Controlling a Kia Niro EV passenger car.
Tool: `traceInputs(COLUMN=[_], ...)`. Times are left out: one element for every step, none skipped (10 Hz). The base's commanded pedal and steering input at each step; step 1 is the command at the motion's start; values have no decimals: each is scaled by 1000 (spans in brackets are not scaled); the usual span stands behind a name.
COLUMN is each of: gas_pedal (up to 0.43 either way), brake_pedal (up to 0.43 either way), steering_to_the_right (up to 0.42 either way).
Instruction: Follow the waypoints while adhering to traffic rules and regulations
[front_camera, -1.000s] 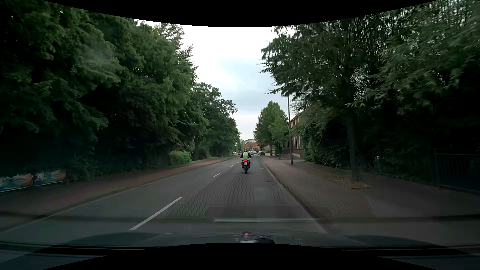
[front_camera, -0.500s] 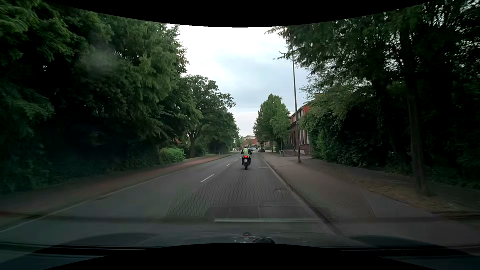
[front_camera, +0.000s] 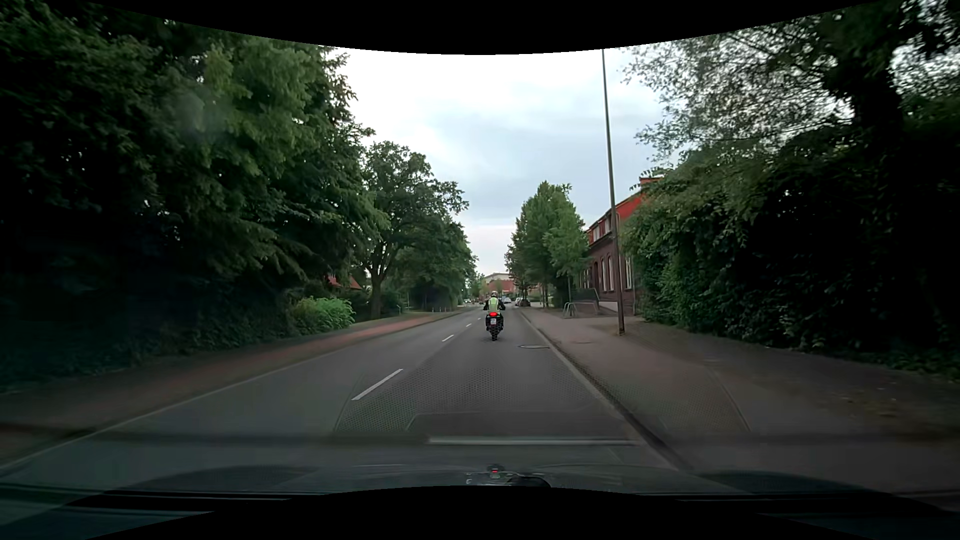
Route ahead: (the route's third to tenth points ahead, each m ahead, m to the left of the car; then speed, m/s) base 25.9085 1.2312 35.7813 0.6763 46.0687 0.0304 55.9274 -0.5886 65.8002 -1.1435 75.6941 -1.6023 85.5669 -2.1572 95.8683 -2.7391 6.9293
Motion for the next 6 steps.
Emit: traceInputs(gas_pedal=[118, 118, 118, 130, 130, 130], brake_pedal=[0, 0, 0, 0, 0, 0], steering_to_the_right=[1, 1, 1, 1, 1, 1])
